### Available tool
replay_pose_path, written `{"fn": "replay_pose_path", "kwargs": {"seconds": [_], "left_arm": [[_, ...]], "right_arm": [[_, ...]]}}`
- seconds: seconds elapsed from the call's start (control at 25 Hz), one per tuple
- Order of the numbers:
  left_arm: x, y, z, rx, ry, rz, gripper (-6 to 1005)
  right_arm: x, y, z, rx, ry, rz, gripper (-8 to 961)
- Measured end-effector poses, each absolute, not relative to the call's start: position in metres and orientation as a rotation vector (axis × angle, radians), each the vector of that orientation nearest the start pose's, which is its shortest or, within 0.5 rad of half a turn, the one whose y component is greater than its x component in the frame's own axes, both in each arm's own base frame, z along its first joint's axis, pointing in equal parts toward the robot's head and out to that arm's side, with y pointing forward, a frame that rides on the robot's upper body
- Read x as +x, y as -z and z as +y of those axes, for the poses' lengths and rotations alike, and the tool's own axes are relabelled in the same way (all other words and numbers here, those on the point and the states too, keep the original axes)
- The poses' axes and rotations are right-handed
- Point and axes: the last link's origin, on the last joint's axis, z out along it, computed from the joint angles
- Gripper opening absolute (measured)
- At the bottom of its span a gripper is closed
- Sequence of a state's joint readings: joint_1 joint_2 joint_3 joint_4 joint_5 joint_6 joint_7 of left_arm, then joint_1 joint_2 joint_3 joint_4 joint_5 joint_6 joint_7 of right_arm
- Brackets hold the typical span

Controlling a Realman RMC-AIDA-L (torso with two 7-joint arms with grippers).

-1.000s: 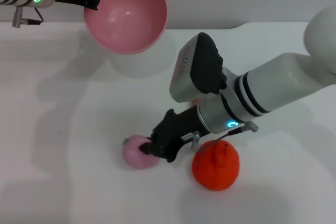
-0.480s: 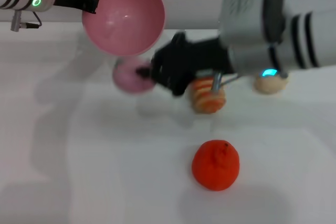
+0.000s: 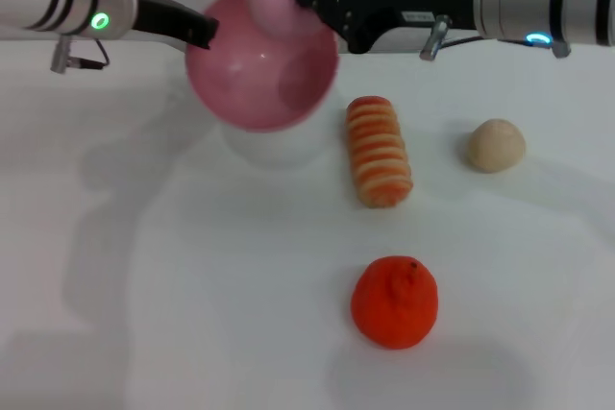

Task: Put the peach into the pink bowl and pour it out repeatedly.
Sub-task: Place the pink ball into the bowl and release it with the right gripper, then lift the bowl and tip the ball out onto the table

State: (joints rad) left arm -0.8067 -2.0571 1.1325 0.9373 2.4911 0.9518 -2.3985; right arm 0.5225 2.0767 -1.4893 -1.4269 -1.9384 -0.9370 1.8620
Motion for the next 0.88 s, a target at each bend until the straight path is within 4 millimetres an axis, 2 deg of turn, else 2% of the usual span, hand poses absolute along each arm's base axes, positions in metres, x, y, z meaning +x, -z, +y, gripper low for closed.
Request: {"fn": "replay_pose_path", "kwargs": {"seconds": [0.24,0.56,0.76,0.88], "left_arm": [[-0.167,-0.007,0.457,-2.348,0.013,-0.810,34],[-0.163,-0.006,0.458,-2.351,0.019,-0.808,34],[-0.162,-0.007,0.459,-2.347,0.023,-0.804,34],[-0.162,-0.007,0.459,-2.346,0.024,-0.804,34]], "right_arm": [[0.081,0.004,0.391,-2.518,-0.413,-0.028,109],[0.087,0.007,0.399,-2.494,-0.393,-0.014,147],[0.089,0.006,0.398,-2.486,-0.391,-0.014,372],[0.092,0.004,0.398,-2.479,-0.396,0.000,425]]}}
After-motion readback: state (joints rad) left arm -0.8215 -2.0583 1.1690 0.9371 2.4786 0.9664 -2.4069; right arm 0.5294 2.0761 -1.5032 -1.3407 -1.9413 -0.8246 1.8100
